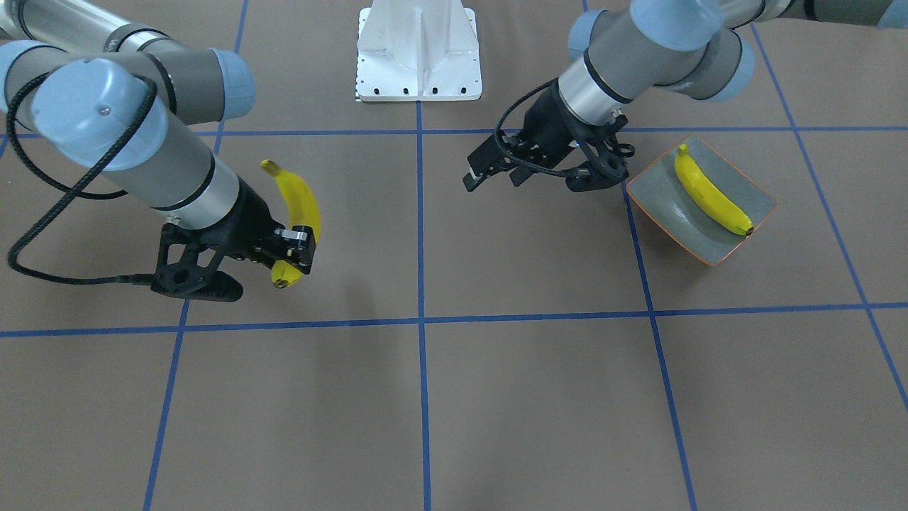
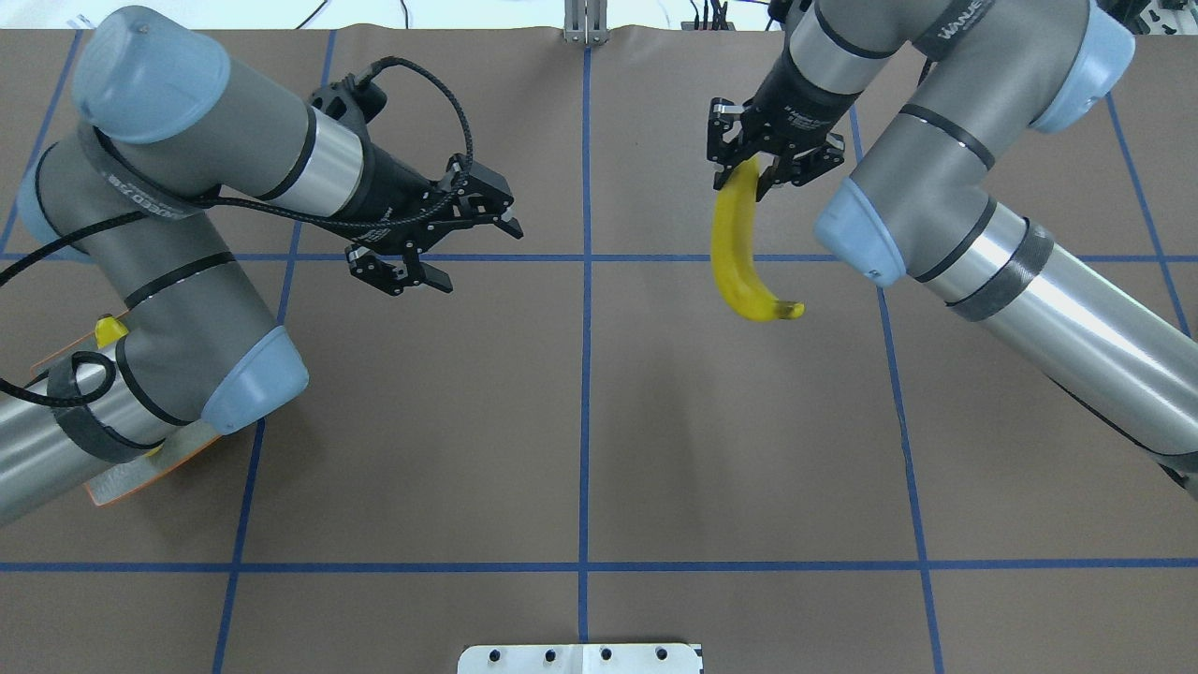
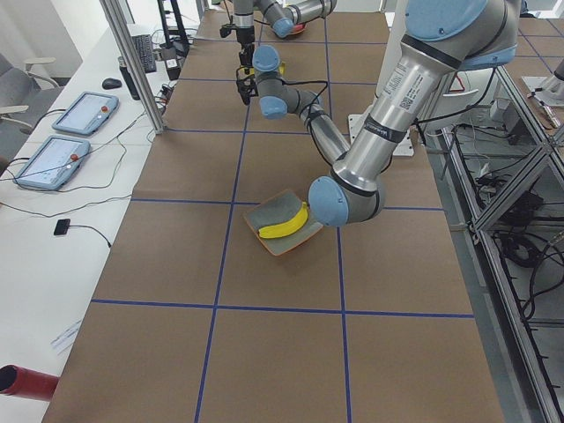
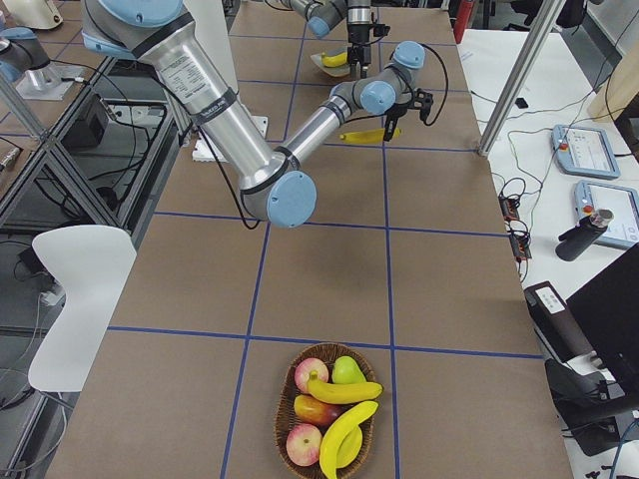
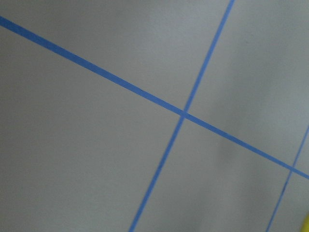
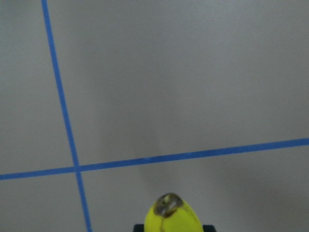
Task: Transfer all bananas from basket to plate
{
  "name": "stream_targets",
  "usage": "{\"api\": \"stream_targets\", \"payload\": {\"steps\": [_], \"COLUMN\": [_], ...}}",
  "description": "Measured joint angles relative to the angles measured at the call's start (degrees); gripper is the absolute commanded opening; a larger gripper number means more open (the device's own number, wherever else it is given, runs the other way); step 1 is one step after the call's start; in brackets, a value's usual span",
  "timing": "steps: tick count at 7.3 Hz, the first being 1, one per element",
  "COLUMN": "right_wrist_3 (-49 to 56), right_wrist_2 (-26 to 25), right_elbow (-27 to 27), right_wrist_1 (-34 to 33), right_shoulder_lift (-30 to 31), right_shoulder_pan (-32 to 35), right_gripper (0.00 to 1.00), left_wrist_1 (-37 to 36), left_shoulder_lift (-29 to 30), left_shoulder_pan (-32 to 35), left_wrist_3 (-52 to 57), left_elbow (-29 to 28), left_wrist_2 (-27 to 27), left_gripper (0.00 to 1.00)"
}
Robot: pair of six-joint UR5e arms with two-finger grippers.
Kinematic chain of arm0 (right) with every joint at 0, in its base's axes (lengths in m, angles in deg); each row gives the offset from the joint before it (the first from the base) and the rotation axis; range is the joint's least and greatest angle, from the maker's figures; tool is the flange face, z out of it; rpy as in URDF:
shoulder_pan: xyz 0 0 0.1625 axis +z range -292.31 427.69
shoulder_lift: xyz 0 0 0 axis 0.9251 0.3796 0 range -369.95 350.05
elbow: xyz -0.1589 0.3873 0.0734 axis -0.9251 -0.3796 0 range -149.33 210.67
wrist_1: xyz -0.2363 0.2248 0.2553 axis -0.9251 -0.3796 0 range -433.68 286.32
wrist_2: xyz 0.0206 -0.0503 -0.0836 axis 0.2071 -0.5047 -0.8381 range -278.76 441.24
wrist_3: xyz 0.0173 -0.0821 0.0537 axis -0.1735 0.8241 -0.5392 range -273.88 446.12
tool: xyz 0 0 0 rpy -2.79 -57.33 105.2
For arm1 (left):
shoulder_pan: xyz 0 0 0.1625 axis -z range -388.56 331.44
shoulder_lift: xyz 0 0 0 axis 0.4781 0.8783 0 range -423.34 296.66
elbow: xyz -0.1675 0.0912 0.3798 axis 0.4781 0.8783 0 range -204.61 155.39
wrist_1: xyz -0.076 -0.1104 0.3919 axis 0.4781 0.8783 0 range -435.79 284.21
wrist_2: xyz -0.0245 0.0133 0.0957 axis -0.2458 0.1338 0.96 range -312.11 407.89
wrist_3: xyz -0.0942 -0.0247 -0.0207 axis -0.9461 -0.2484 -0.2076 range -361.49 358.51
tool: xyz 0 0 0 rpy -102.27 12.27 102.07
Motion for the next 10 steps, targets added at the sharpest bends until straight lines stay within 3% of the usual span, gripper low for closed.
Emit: {"api": "stream_targets", "payload": {"steps": [3, 10], "right_wrist_3": [-10.9, -15.9], "right_wrist_2": [0.0, 0.0], "right_elbow": [2.1, 6.3], "right_wrist_1": [6.9, 7.6], "right_shoulder_lift": [-0.4, -0.4], "right_shoulder_pan": [-3.9, -6.1], "right_gripper": [0.00, 0.00], "left_wrist_1": [1.9, 2.3], "left_shoulder_lift": [2.8, 4.2], "left_shoulder_pan": [-5.5, -9.9], "left_wrist_3": [-0.4, -0.4], "left_elbow": [0.2, -0.7], "left_wrist_2": [5.0, 9.3], "left_gripper": [1.00, 1.00]}}
